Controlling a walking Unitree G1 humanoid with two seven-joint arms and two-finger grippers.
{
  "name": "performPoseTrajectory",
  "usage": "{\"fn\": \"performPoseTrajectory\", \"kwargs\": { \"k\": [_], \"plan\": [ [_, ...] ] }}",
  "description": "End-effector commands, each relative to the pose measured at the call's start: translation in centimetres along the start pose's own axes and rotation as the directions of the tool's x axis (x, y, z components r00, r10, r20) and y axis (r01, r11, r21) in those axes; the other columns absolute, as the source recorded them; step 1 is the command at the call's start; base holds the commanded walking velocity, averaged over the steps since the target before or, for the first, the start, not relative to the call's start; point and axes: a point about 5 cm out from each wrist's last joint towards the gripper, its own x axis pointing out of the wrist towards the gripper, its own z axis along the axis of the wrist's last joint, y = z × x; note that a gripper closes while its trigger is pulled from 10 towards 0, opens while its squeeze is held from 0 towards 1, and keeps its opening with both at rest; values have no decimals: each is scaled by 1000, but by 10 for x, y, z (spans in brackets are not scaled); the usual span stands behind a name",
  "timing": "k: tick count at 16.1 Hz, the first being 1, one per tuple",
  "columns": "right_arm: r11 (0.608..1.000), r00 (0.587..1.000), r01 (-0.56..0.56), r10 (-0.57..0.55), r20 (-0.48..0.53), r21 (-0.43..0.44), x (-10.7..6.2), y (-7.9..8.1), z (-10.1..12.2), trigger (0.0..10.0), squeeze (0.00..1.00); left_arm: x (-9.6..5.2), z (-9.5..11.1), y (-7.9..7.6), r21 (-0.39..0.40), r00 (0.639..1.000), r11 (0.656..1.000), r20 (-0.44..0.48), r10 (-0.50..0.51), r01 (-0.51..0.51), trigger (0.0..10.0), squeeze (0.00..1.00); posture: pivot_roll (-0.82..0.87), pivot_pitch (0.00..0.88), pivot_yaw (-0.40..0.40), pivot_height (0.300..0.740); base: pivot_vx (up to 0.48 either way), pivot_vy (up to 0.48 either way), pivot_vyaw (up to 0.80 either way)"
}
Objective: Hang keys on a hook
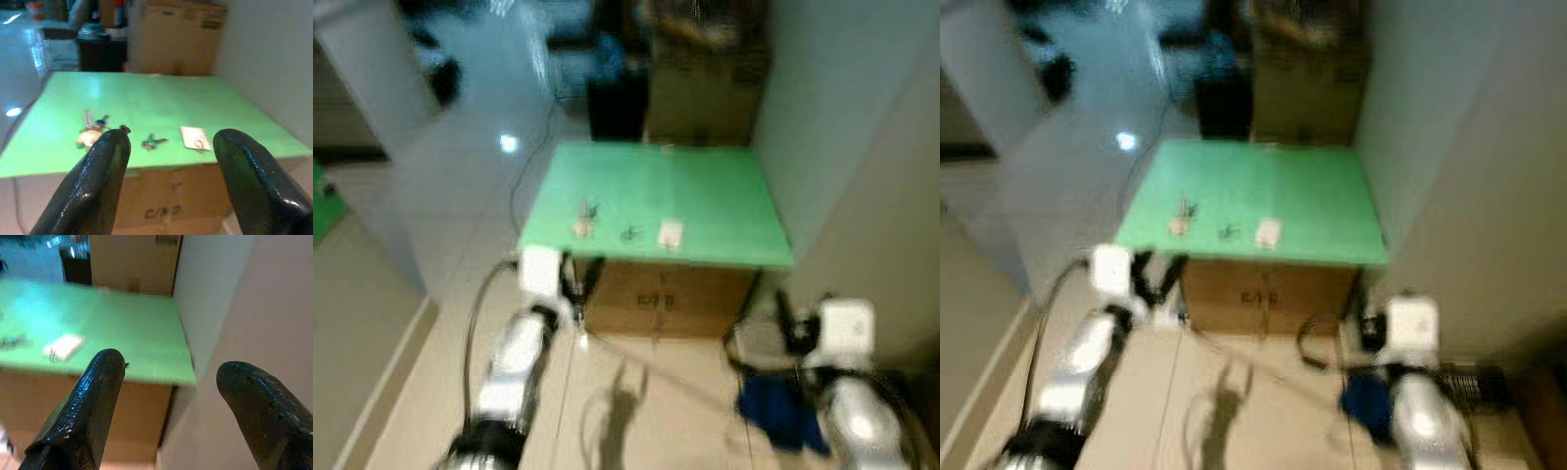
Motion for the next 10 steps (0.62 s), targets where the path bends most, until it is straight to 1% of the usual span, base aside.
{"fn": "performPoseTrajectory", "kwargs": {
  "k": [1, 2, 3, 4, 6, 7, 8, 9, 10],
  "plan": [
    [1000, 1000, -24, 24, 3, 11, 1, 11, 2, 10000, 0, -3, -2, 22, -14, 994, 995, -39, 100, -101, 10000, 1000, -171, 0, 46, 740, 315, 0, 0],
    [1000, 1000, -24, 24, 2, 14, 0, 12, 2, 10000, 0, -1, 0, 24, -70, 991, 989, -35, 128, -130, 10000, 1000, -172, 0, 47, 740, 0, 0, 0],
    [999, 999, -44, 44, 3, 27, -1, 13, 4, 10000, 0, 0, 0, 28, -57, 986, 985, -44, 159, -161, 10000, 0, -173, 0, 47, 740, 0, 0, 0],
    [998, 999, -44, 43, 24, 45, -3, 14, 6, 10000, 0, 0, 0, 28, -41, 986, 986, -46, 158, -160, 10000, 0, -173, 0, 48, 740, 0, 0, 0],
    [998, 999, -46, 45, 27, 43, -4, 15, 7, 10000, 0, -1, -2, 26, 3, 987, 988, -55, 154, -154, 10000, 0, -174, 0, 49, 740, 0, 0, 400],
    [998, 999, -42, 41, 24, 44, -4, 15, 7, 10000, 0, -1, -2, 24, 17, 989, 991, -51, 137, -136, 10000, 0, -172, 0, 50, 740, 0, 0, 0],
    [998, 999, -45, 45, 10, 40, -4, 17, 6, 10000, 0, -1, -1, 21, 12, 993, 994, -39, 112, -111, 10000, 1000, -172, 0, 51, 740, 0, 0, 0],
    [999, 999, -44, 44, -9, 22, -3, 18, 4, 10000, 0, -1, -1, 21, 23, 994, 995, -39, 100, -100, 10000, 1000, -171, 0, 50, 740, 0, 0, 0],
    [999, 1000, -30, 30, -4, 39, -3, 18, 4, 10000, 988, -1, 0, 20, 29, 995, 995, -40, 95, -94, 10000, 1000, -171, 0, 52, 740, 0, 0, 0]
  ]
}}
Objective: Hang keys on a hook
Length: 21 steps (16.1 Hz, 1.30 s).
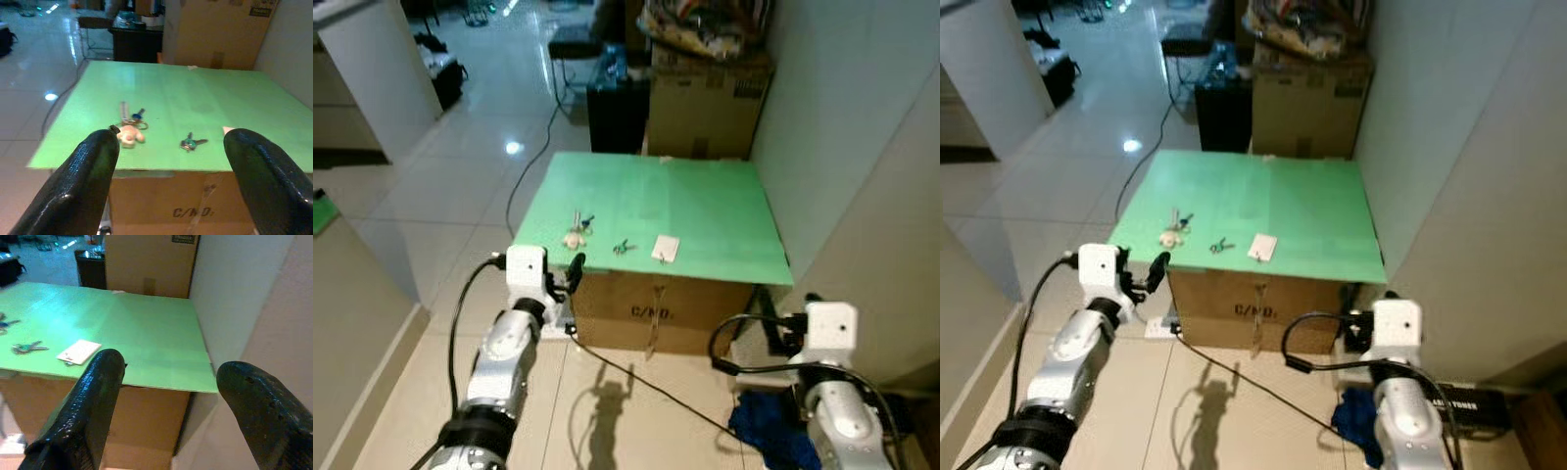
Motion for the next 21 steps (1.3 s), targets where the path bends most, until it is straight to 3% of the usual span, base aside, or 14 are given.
{"fn": "performPoseTrajectory", "kwargs": {
  "k": [1, 9, 11, 12, 15, 16, 17, 21],
  "plan": [
    [1000, 1000, 16, -16, 17, 7, 2, -3, 5, 10000, 1000, 1, 2, -2, 13, 1000, 1000, 10, -10, 10, 10000, 1000, -171, 0, 51, 740, 0, 0, 0],
    [998, 998, -55, 55, 22, 11, 0, 0, 5, 10000, 1000, -3, -1, 1, 32, 999, 998, 1, 45, -45, 10000, 1000, -173, 0, 50, 740, 0, 0, 0],
    [997, 997, -72, 72, -4, -27, 0, 0, 1, 10000, 1000, -5, -8, 2, -56, 996, 995, -46, 79, -81, 10000, 1000, -170, 0, 45, 740, 0, 0, 0],
    [988, 992, -127, 125, -35, -89, 0, 5, -1, 10000, 1000, -5, -9, -4, -91, 996, 993, -70, 63, -70, 10000, 1000, -170, 0, 46, 740, 0, 0, 0],
    [989, 991, -116, 109, -83, -87, 2, 3, -7, 10000, 1000, 0, 0, -12, -60, 999, 998, -29, 30, -32, 10000, 1000, -167, 0, 43, 740, 0, 0, 0],
    [991, 992, -100, 92, -90, -89, 4, 2, -9, 10000, 325, 1, 3, -13, -30, 1000, 999, -11, 10, -11, 10000, 0, -166, 0, 43, 740, 0, 0, 0],
    [993, 994, -83, 75, -81, -90, 5, 0, -9, 10000, 0, 1, 5, -13, -5, 1000, 1000, -10, 6, -6, 10000, 0, -166, 0, 44, 740, 0, 0, 0],
    [995, 996, -58, 52, -77, -82, 9, -3, -9, 10000, 0, 2, 13, -17, 27, 998, 999, 38, -42, 41, 10000, 0, -167, 0, 54, 740, 0, 0, 0]
  ]
}}
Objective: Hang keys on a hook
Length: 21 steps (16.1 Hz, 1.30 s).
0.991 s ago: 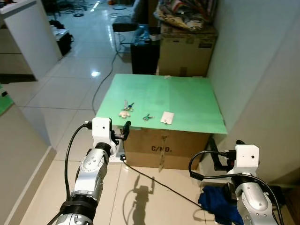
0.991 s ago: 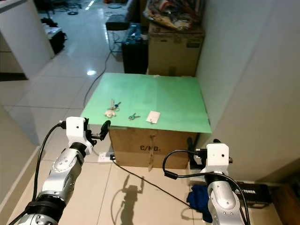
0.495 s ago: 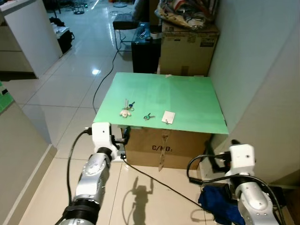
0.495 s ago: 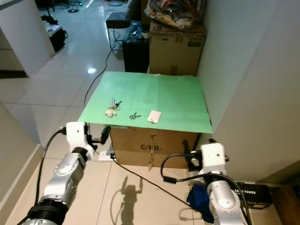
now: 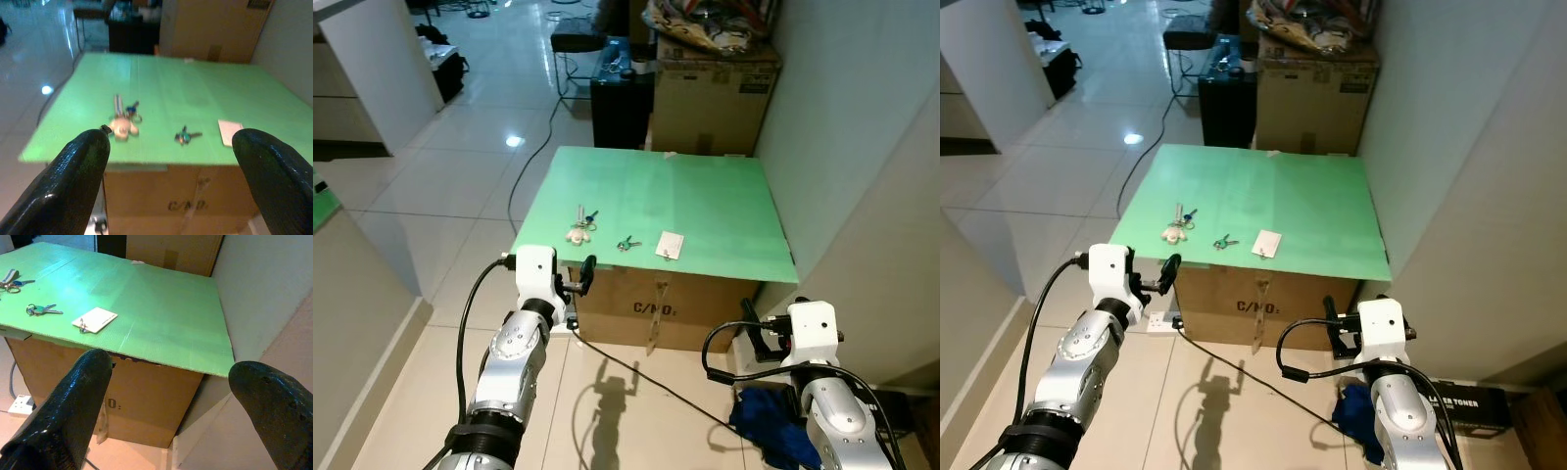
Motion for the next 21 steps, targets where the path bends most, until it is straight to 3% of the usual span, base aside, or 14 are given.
{"fn": "performPoseTrajectory", "kwargs": {
  "k": [1, 6, 21],
  "plan": [
    [1000, 1000, 23, -23, 13, 2, 2, -4, 2, 10000, 0, 1, 8, -2, 17, 999, 1000, 37, -26, 25, 10000, 0, -167, 0, 54, 740, 480, 0, 0],
    [999, 999, 29, -29, 23, 25, 2, -4, 2, 10000, 0, -2, 6, -4, 56, 998, 998, 44, -43, 41, 10000, 0, -166, 0, 52, 740, 480, 0, 0],
    [999, 999, 19, -20, 41, 31, 4, -2, 4, 10000, 0, 1, 5, -3, 13, 998, 1000, 55, -20, 19, 10000, 0, -169, 0, 54, 740, 480, 0, 0]
  ]
}}
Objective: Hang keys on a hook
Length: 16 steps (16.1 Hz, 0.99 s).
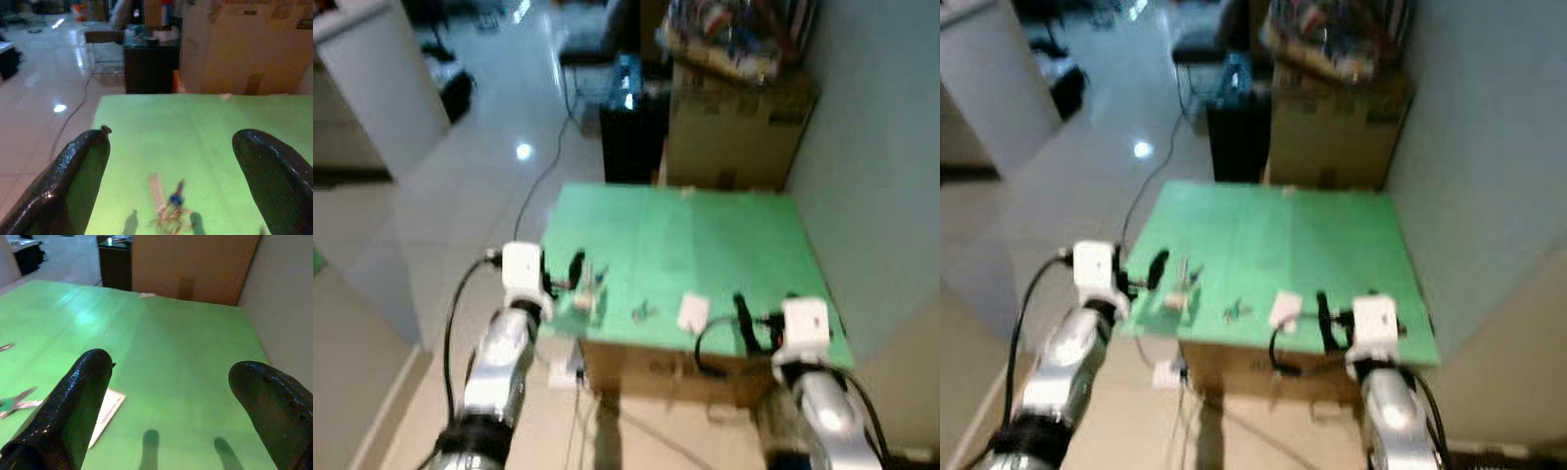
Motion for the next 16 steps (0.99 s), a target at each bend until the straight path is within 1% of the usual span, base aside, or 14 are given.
{"fn": "performPoseTrajectory", "kwargs": {
  "k": [1, 3, 7, 8, 10, 11, 12, 13, 14, 16],
  "plan": [
    [1000, 1000, 29, -29, 6, -9, -1, -10, 2, 10000, 0, 4, 5, -10, -5, 999, 999, 22, -32, 32, 10000, 0, -172, 0, 55, 740, 480, 0, 0],
    [1000, 1000, 28, -28, -1, -10, -1, -9, 1, 10000, 0, 4, 5, -11, 9, 999, 999, 23, -35, 35, 10000, 0, -171, 0, 54, 740, 399, 0, 0],
    [1000, 999, 22, -22, -31, 3, -1, -6, -3, 10000, 0, 4, 3, -15, 55, 996, 994, 8, -94, 94, 10000, 0, -165, 0, 57, 740, 0, 0, 0],
    [1000, 999, 24, -23, -35, 6, -2, -5, -5, 10000, 0, 4, 3, -20, 92, 987, 983, -5, -158, 158, 10000, 0, -165, 0, 57, 740, 0, 0, 0],
    [1000, 999, 30, -30, -38, 2, -4, -6, -7, 10000, 0, 5, 4, -23, 136, 966, 957, -23, -256, 257, 10000, 0, -164, 0, 63, 740, 0, 0, 0],
    [1000, 999, 24, -24, -39, -7, -5, -5, -7, 10000, 0, 7, 4, -22, 142, 955, 945, -29, -294, 296, 10000, 0, -166, 0, 66, 740, 0, 0, 0],
    [1000, 999, 20, -20, -40, -10, -4, -5, -7, 10000, 0, 8, 4, -21, 143, 951, 941, -32, -306, 308, 10000, 0, -166, 0, 67, 740, 0, 0, 0],
    [1000, 998, 7, -7, -63, -7, -9, -4, -13, 10000, 0, 9, 7, -22, 164, 930, 916, -30, -366, 366, 10000, 0, -171, 0, 71, 740, 0, 0, 0],
    [1000, 997, 4, -4, -75, -5, -11, -4, -16, 10000, 0, 10, 7, -22, 175, 921, 905, -30, -389, 388, 10000, 0, -171, 0, 71, 740, 0, 0, 0],
    [1000, 991, -17, 19, -132, 17, -18, -4, -32, 10000, 0, 12, 11, -21, 199, 900, 880, -29, -436, 432, 10000, 0, -177, 0, 79, 740, 0, 0, 0]
  ]
}}
